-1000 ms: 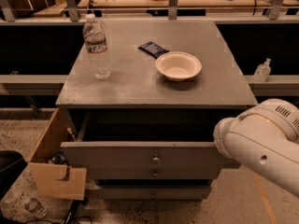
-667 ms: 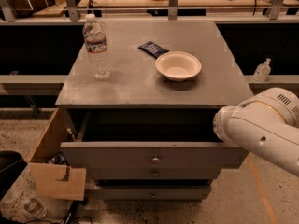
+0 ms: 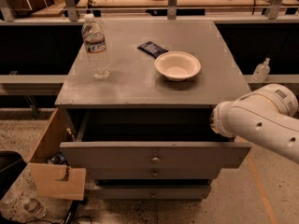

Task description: Open top drawer

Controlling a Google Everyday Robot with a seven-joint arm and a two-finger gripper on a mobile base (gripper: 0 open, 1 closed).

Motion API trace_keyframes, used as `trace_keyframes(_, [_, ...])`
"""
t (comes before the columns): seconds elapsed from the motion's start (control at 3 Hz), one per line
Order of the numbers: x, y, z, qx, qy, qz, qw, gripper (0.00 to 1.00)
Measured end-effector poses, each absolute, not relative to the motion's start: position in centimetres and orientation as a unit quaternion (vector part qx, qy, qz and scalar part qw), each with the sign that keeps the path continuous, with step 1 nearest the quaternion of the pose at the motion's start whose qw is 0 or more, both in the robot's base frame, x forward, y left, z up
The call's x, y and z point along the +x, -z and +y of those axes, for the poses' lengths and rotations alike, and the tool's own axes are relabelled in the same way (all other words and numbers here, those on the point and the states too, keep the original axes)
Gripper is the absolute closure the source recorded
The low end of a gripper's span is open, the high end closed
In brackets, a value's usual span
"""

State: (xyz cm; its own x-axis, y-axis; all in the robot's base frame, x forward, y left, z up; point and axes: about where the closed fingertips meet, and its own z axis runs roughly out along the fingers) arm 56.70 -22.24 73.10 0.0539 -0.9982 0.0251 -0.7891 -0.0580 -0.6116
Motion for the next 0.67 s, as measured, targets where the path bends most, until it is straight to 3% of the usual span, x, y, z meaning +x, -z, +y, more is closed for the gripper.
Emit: trace_keyframes(0.67, [57.2, -69.3, -20.9, -0.698, 0.189, 0.655, 0.218, 1.0])
